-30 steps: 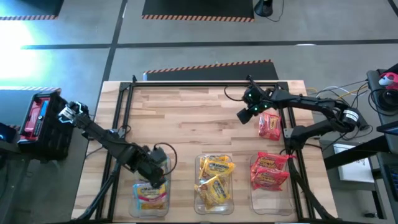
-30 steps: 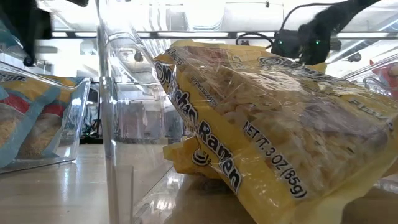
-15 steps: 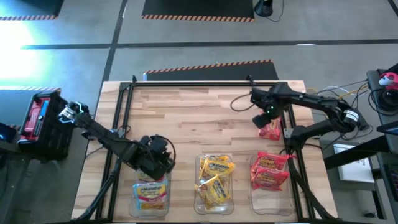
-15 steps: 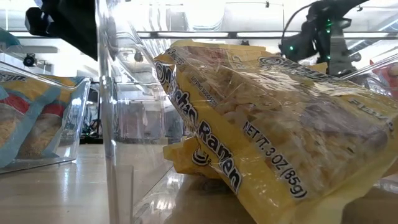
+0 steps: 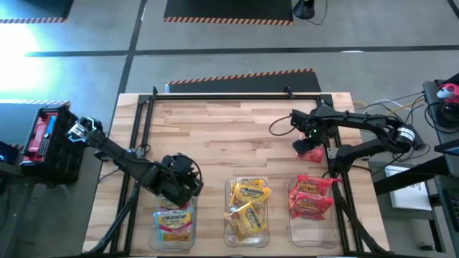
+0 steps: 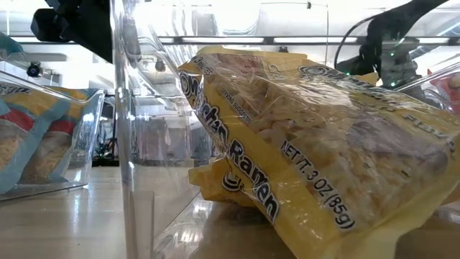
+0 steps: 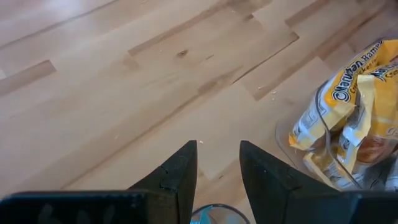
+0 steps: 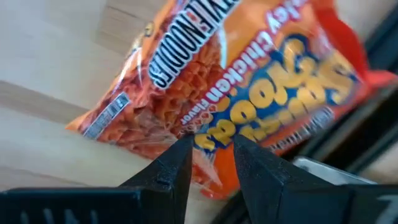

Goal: Sort Maruchan noodles
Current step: Put the red noodle pack into the right transparent bin

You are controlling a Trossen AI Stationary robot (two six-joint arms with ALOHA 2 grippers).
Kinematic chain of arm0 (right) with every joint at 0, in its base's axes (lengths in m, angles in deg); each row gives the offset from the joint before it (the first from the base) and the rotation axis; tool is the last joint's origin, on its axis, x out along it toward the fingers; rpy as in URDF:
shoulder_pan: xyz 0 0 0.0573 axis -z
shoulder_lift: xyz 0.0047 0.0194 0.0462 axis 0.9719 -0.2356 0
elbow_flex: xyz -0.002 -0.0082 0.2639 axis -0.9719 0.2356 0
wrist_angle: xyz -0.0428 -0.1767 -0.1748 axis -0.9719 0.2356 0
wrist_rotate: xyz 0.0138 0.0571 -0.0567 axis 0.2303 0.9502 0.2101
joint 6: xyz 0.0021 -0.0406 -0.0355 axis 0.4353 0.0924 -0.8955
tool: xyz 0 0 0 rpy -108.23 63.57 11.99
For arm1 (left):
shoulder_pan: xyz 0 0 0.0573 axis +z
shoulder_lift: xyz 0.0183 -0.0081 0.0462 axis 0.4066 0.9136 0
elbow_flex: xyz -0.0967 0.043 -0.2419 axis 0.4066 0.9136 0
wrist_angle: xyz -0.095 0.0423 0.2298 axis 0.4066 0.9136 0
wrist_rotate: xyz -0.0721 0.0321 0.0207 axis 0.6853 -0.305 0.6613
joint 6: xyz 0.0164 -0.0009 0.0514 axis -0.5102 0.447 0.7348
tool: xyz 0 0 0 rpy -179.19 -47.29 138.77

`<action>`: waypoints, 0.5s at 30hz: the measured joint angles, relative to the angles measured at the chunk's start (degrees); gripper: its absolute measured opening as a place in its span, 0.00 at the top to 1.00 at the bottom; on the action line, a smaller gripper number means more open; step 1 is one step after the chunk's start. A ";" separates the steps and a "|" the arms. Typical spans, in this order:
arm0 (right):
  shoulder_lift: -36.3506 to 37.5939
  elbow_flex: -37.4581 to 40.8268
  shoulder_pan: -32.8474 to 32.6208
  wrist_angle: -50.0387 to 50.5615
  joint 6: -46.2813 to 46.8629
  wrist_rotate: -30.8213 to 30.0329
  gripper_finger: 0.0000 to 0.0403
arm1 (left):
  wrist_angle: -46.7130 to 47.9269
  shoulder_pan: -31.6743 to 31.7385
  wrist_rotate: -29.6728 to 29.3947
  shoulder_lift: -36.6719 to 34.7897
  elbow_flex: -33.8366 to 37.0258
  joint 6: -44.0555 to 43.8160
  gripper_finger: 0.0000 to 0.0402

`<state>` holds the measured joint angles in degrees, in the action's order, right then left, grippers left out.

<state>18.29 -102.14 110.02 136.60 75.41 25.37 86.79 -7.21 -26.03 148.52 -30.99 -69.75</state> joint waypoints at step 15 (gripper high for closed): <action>0.03 1.39 -0.33 -18.24 -6.50 6.66 0.72 | -1.38 4.72 0.01 -0.54 0.00 3.32 0.74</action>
<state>18.32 -100.75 109.69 118.36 68.91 32.03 85.41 -2.48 -26.02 147.98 -30.99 -66.43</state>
